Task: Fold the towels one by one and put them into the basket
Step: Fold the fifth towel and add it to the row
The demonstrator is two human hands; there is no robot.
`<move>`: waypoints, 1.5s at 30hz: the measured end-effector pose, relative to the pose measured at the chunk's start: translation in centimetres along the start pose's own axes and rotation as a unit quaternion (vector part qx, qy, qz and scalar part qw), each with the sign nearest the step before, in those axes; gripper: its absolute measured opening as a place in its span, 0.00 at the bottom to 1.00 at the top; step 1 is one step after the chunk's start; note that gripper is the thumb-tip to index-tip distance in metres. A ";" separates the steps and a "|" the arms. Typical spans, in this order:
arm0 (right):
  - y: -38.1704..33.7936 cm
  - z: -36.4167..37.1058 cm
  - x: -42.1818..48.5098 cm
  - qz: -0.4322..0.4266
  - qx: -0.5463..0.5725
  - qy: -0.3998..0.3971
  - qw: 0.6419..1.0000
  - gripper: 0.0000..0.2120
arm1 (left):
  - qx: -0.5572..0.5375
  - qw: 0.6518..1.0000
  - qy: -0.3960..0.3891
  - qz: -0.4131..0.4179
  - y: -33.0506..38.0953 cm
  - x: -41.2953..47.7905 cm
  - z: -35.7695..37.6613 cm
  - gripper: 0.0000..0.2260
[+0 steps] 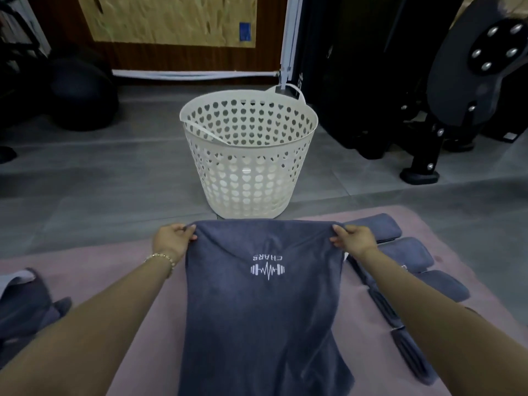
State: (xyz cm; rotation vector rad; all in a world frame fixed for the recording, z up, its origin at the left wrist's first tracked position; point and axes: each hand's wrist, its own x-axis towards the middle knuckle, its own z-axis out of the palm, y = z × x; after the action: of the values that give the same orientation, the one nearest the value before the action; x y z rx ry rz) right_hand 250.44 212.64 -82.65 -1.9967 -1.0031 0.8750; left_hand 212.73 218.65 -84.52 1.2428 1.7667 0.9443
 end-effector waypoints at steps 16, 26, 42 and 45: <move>24.2 3.8 -9.4 0.143 -0.039 -0.054 0.987 0.10 | 0.138 0.982 -0.056 -0.119 -22.9 -11.6 4.4 0.18; 25.8 2.1 -13.6 0.092 -0.071 -0.028 0.993 0.20 | 0.055 0.983 -0.111 -0.134 -22.8 -16.3 5.0 0.08; 26.6 4.0 -15.2 0.169 -0.111 -0.072 0.977 0.14 | 0.056 0.973 -0.120 -0.189 -25.2 -18.5 1.8 0.15; 26.1 3.1 -16.1 0.161 0.013 -0.054 0.985 0.15 | 0.019 0.974 -0.125 -0.188 -24.6 -18.9 1.7 0.14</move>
State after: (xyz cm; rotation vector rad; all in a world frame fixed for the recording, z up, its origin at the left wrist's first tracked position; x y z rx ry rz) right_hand 249.78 188.49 -101.89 -2.1422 -0.7316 1.1723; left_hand 209.01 194.66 -103.82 0.9553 1.7407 0.5155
